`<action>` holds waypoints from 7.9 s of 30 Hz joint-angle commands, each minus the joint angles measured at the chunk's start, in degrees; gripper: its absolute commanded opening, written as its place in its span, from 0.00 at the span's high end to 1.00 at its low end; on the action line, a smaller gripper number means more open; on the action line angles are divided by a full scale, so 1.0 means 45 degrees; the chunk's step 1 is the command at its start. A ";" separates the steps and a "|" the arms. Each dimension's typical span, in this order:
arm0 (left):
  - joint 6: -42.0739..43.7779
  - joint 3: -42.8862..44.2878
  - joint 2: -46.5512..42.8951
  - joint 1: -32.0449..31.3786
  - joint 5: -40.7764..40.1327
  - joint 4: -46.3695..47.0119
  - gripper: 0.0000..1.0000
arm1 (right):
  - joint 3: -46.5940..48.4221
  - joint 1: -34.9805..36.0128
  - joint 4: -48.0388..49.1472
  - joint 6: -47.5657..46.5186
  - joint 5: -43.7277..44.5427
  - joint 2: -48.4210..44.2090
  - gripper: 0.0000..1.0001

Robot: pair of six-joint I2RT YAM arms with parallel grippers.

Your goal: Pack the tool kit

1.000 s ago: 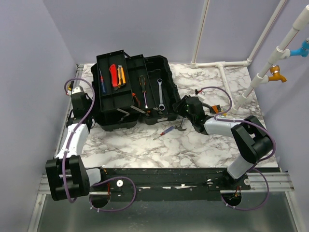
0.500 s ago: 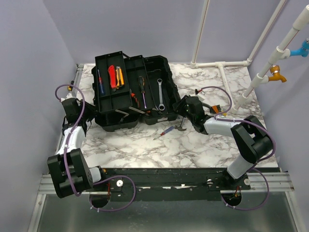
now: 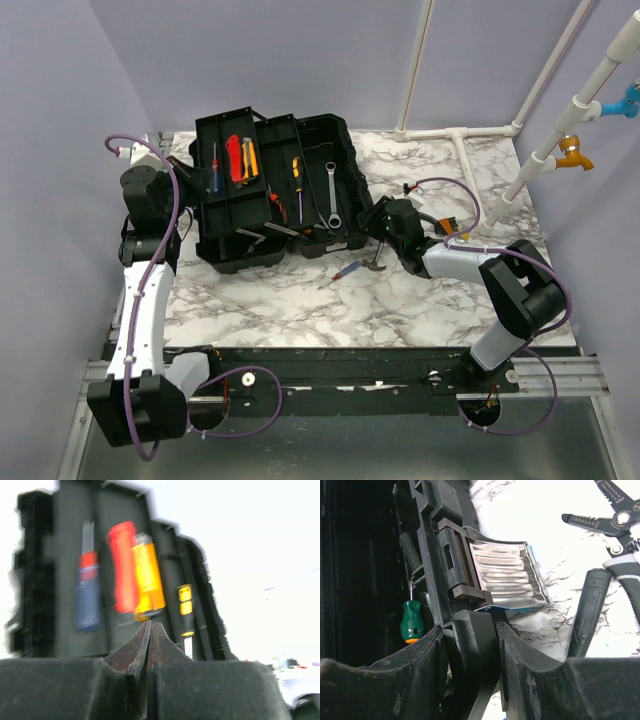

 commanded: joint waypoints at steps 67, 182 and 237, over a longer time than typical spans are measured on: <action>-0.8050 -0.3655 0.5991 0.2524 0.7106 1.3658 0.53 | 0.0258 0.0422 0.0242 -0.1921 -0.1636 0.0782 0.99; 0.1980 0.0940 0.2360 -0.5229 0.0526 -0.0826 0.01 | 0.4785 -0.0649 -0.4522 -0.2290 -0.7335 -0.0597 0.11; 0.2540 0.1388 0.4077 -0.4888 -0.1349 -0.1190 0.02 | 0.9169 -0.2972 -0.6745 -0.1992 -1.1195 0.7403 0.99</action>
